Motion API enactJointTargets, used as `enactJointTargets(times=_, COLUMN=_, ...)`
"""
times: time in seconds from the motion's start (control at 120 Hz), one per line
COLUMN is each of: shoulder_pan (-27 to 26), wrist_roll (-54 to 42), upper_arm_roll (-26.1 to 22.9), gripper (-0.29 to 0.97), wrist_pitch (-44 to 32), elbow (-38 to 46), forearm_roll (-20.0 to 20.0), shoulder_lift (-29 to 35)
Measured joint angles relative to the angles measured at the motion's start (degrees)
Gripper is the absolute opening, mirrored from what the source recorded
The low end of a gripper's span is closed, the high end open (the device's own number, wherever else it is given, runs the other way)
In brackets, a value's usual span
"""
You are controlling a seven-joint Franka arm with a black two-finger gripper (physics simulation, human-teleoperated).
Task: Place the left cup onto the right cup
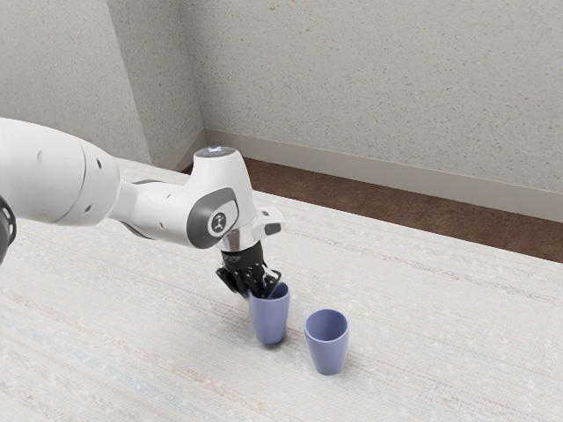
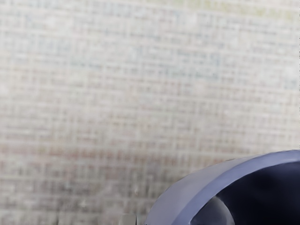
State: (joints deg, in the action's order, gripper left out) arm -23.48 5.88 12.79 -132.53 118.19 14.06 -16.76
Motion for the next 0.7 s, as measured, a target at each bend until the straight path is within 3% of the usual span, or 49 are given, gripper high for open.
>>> enactJointTargets(times=0.367, shoulder_pan=0.0, wrist_roll=1.0, upper_arm_roll=0.0, gripper=-0.09, wrist_pitch=0.5, elbow=-0.1, forearm_roll=-0.6, shoulder_lift=1.4)
enactJointTargets(times=0.7, shoulder_pan=-1.5, wrist_roll=1.7, upper_arm_roll=-1.1, gripper=-0.10, wrist_pitch=1.7, elbow=-0.6, forearm_roll=-2.8, shoulder_lift=9.1)
